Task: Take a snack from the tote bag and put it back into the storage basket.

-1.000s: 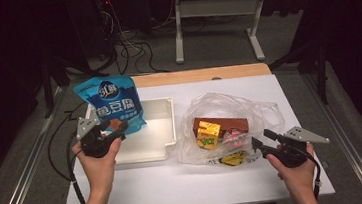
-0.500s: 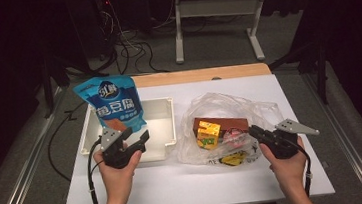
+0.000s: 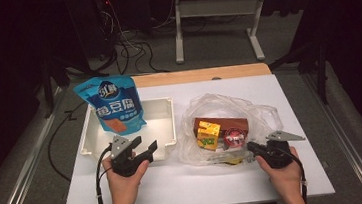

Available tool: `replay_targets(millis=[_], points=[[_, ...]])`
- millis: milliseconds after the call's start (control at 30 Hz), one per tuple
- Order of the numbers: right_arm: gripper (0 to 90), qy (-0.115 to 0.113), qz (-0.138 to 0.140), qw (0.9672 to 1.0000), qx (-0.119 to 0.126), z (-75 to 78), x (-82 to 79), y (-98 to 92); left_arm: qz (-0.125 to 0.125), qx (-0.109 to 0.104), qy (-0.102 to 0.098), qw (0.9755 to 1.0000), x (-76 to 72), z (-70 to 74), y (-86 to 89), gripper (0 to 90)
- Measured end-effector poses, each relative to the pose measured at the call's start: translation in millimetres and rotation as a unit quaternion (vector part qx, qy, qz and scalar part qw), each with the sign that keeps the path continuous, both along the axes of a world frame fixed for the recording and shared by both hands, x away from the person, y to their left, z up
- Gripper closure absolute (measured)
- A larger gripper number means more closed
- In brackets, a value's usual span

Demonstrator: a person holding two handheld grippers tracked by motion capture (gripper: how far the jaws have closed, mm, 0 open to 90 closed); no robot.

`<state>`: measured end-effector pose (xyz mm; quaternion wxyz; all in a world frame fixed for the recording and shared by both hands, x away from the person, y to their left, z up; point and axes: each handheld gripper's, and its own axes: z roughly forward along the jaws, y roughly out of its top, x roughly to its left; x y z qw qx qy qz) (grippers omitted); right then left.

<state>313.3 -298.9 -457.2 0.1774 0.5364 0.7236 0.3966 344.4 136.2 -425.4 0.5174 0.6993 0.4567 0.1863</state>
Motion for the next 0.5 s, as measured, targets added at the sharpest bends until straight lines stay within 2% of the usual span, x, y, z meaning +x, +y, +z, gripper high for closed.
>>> replay_targets(millis=[100,267,333,400,500], points=[[82.5,0.021,0.003,0.9995,-0.022,-9.9,0.5,1.3,0.003,-0.003,0.003,1.0000,-0.3,-0.8,2.4,36.7],[85.7,0.051,-0.001,0.9984,-0.022,-16.9,2.2,-7.0,0.001,0.000,0.009,1.0000,1.4,-3.4,4.0,36.4],[84.6,0.055,-0.006,0.9984,-0.012,-17.2,2.7,-9.7,0.002,0.001,0.009,1.0000,1.9,-4.4,3.7,36.4],[79.1,0.044,-0.008,0.9990,-0.009,-14.5,1.2,-10.6,0.000,0.000,0.009,1.0000,1.6,-4.4,3.0,36.2],[69.1,0.013,-0.004,0.9999,-0.001,-2.4,-4.4,-11.2,0.000,0.006,0.005,1.0000,1.4,-4.0,2.7,36.1]])
